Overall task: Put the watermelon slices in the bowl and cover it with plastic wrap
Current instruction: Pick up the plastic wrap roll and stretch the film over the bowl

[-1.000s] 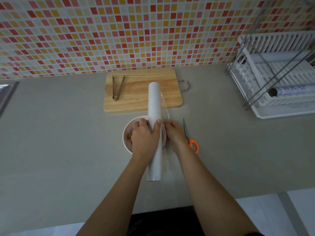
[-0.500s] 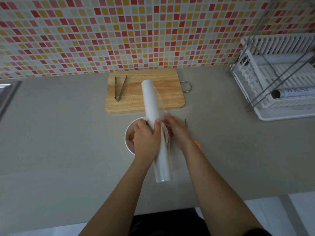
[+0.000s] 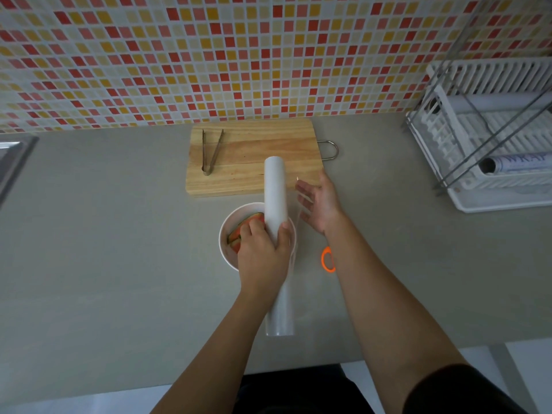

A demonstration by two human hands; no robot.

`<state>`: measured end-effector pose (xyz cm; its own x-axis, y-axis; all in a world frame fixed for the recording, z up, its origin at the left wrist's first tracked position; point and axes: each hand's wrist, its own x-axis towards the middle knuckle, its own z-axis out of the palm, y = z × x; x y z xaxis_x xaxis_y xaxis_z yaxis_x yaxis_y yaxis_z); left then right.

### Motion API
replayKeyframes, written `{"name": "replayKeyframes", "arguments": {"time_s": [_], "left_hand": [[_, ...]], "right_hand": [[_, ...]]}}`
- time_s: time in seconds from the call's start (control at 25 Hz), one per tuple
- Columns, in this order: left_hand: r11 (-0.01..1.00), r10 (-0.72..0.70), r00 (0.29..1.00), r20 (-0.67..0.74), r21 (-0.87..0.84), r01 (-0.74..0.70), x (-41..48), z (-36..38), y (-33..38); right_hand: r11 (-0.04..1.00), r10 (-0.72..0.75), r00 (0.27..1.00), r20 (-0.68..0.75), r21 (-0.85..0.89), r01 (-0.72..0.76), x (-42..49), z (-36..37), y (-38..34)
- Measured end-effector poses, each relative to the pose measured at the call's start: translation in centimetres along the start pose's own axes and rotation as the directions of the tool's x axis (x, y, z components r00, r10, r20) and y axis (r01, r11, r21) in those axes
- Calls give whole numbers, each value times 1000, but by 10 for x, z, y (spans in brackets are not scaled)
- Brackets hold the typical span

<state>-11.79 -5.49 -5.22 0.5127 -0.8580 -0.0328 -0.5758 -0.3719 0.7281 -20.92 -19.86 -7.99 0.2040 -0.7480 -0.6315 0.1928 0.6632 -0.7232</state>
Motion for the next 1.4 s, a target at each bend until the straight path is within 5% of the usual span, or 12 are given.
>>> {"name": "replayKeyframes", "arguments": {"time_s": [0.12, 0.32, 0.4, 0.56, 0.84, 1.08, 1.4], "left_hand": [[998, -36, 999, -11, -45, 35, -3, -3, -1], [994, -47, 999, 0, -96, 47, -4, -7, -4], [995, -40, 999, 2, -88, 40, -5, -8, -3], [997, -33, 999, 6, -74, 34, -5, -7, -3], [999, -1, 1000, 17, -53, 2, -8, -9, -3], [998, -14, 1000, 19, -66, 16, -7, -10, -2], [993, 29, 998, 56, -120, -22, -2, -15, -4]], "right_hand": [[998, 12, 996, -86, -60, -17, 5, -3, 13], [918, -121, 981, -150, -393, 53, 4, 2, 23], [914, -198, 955, -223, -395, 97, 2, -2, 34], [907, -9, 987, -158, -417, -59, -18, -9, 70], [858, -422, 846, -325, -446, 256, -28, 0, 81], [913, -210, 957, -202, -389, 118, -31, 0, 77], [760, -531, 817, -223, -552, 343, -37, 3, 83]]}}
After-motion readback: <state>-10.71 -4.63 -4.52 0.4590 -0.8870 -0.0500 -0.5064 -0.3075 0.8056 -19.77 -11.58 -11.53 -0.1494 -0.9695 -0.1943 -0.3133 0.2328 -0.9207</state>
